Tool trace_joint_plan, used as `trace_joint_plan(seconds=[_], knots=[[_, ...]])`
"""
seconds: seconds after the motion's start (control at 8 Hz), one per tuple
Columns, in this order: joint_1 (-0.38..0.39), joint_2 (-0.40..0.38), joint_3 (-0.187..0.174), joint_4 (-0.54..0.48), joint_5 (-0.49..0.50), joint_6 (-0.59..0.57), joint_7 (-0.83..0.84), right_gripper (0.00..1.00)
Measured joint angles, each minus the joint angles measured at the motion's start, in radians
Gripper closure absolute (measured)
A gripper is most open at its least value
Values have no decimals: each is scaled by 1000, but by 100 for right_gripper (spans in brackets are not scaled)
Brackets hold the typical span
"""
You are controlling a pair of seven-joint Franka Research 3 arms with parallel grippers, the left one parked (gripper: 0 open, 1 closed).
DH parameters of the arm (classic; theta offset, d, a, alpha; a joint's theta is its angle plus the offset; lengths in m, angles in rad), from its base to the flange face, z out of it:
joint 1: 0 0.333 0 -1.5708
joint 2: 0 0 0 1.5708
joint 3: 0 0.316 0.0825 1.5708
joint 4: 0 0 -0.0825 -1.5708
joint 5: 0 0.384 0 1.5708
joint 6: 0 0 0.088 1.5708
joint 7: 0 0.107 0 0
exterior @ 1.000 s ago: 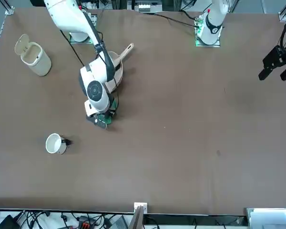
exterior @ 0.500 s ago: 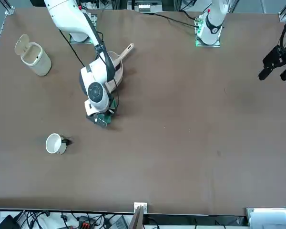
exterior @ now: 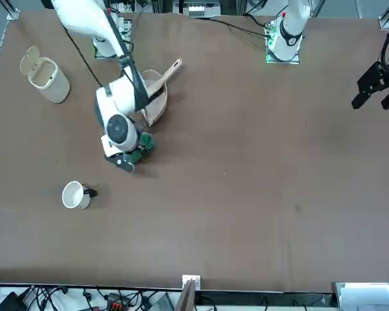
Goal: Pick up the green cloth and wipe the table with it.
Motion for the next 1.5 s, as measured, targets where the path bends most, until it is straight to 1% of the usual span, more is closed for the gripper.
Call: trace_joint_plan(seconds=[0.12,0.38,0.5,0.62,0.75,0.88,1.0,1.25,1.5], knots=[[-30,-52,-6,2,-14,-83,-62,98],[-93,-132,-15,-7,-83,-226,-193,98],[-127,-157,-17,-26,-112,-254,-265,98],[-167,-176,-19,-61,-142,-255,-339,98],[-206,-190,-20,-113,-169,-224,-395,98],[-237,-199,-20,-181,-196,-154,-429,98],[-259,-204,-20,-261,-224,-64,-447,98],[-304,-209,-19,-411,-246,121,-457,98],[-322,-207,-19,-510,-248,261,-458,98]])
